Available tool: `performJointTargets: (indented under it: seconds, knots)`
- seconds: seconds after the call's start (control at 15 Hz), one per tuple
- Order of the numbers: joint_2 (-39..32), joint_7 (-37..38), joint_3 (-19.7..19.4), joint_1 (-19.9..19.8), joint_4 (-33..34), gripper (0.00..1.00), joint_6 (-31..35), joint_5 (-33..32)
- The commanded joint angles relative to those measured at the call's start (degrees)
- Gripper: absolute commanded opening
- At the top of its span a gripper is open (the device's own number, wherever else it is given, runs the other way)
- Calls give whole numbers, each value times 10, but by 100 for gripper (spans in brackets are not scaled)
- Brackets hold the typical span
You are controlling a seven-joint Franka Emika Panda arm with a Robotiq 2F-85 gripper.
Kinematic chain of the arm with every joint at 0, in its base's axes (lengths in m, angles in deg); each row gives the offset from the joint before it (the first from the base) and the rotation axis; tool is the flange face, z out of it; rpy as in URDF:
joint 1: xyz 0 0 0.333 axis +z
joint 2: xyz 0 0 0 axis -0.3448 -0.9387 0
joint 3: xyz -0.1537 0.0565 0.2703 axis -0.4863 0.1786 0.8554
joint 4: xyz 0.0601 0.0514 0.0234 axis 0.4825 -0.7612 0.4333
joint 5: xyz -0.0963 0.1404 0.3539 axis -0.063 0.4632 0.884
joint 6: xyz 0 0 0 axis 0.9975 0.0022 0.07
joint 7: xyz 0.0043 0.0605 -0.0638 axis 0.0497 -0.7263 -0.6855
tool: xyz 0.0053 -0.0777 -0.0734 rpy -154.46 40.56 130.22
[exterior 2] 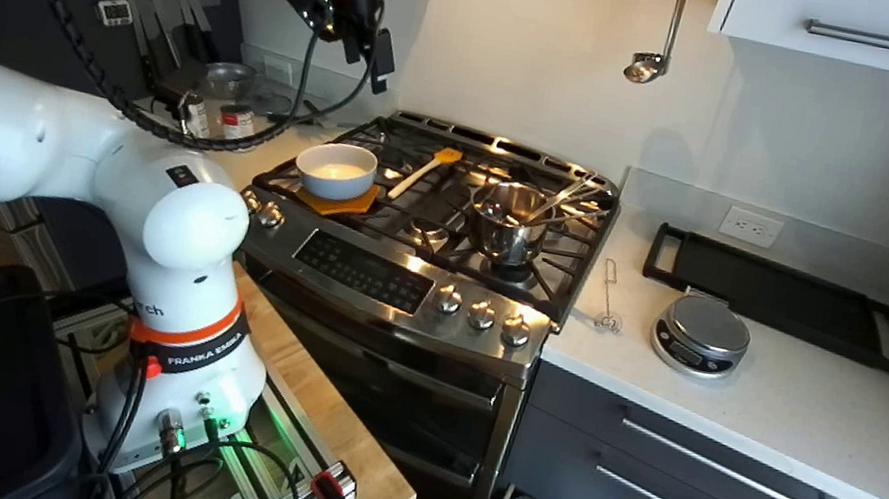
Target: Pick up the white bowl and put it on the scale
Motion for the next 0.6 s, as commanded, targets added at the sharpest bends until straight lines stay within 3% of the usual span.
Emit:
performJointTargets:
  seconds: [0.0,0.07,0.27,0.4,0.47,0.53]
  knots:
    - [-35,-71,-35,66,-77,100,85,80]
    - [-89,-100,-48,74,-44,100,87,87]
    - [-145,-174,-71,112,-55,100,87,112]
    - [-193,-186,-65,117,-52,100,71,109]
    - [-144,-162,-57,101,-54,100,73,97]
    - [-164,-169,-56,105,-54,100,73,98]
